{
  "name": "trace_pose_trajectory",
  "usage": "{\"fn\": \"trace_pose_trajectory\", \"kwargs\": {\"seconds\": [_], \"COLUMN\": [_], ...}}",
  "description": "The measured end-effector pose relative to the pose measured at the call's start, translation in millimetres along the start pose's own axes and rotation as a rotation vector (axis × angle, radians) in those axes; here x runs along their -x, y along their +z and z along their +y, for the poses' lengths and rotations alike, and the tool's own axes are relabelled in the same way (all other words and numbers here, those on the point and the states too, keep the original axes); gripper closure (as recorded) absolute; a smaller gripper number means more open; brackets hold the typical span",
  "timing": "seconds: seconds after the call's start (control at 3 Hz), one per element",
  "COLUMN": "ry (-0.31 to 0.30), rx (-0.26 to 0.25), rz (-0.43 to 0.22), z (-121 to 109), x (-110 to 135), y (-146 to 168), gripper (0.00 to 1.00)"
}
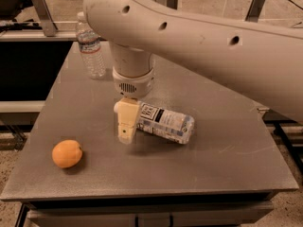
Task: Place blue plastic bottle upright
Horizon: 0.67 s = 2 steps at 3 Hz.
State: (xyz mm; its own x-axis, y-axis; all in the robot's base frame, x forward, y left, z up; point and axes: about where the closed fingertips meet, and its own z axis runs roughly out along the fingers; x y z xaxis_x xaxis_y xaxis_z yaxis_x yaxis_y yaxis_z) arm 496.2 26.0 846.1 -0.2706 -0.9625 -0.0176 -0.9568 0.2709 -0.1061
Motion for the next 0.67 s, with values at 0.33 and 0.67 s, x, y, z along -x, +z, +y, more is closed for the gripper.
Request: {"fn": "trace_pose_trajectory", "kwargs": {"seconds": [0.33,0.67], "ry": [0.083,0.136], "rx": [0.024,0.062], "rz": [-0.027,-0.071], "z": [-4.6,-5.3], "x": [-14.3,-22.5], "y": [7.4,14.6], "gripper": [0.07,0.25]}}
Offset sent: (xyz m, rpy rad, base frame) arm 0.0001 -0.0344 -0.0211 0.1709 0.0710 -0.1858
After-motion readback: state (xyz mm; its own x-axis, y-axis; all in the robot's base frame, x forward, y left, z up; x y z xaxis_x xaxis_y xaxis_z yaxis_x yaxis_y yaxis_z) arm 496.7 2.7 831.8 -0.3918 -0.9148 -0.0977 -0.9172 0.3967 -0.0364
